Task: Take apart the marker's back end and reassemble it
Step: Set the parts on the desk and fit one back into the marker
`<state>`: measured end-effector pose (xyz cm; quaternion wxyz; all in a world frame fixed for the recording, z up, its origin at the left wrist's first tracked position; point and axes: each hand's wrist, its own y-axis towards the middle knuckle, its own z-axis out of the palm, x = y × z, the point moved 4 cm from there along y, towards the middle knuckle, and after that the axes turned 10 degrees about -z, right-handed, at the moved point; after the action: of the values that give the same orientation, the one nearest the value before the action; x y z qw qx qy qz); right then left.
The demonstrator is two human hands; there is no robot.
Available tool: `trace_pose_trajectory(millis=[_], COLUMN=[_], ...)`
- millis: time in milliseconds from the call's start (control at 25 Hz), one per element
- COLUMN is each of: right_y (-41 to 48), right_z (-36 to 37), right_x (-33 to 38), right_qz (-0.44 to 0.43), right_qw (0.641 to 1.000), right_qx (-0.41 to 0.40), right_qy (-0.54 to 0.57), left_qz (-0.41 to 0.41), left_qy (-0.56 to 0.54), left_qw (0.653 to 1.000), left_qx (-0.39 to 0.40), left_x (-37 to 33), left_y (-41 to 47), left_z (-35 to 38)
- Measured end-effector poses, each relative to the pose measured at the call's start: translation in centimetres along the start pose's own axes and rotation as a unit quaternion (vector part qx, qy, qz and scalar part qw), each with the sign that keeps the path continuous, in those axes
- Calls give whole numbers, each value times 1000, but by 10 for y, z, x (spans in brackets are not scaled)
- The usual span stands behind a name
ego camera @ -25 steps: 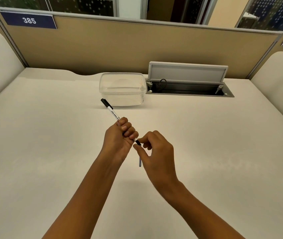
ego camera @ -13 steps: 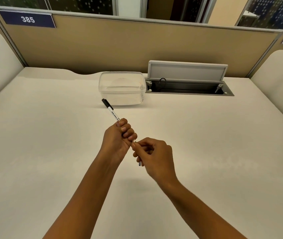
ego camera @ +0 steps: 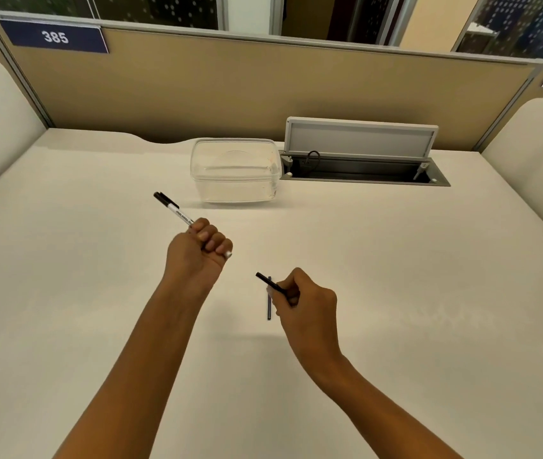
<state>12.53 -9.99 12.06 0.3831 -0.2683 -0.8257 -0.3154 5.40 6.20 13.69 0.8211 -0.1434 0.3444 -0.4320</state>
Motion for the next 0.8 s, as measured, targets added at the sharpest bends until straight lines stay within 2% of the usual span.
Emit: trace_pose_trajectory(millis=[160, 400, 800], right_y=[-3, -4, -8], right_z=[-9, -27, -33], right_x=[-15, -29, -78], right_qz=[51, 47, 105], right_qw=[998, 996, 986], right_qx=[-7, -80, -62], right_qy=[37, 3, -115], left_qz=[-25, -49, -68], left_qy=[-4, 0, 16], left_qw=[1000, 999, 997], left_qx=[-14, -14, -24], left_x=[8, 26, 41], left_y=[5, 4, 2], left_z=[-14, -20, -27])
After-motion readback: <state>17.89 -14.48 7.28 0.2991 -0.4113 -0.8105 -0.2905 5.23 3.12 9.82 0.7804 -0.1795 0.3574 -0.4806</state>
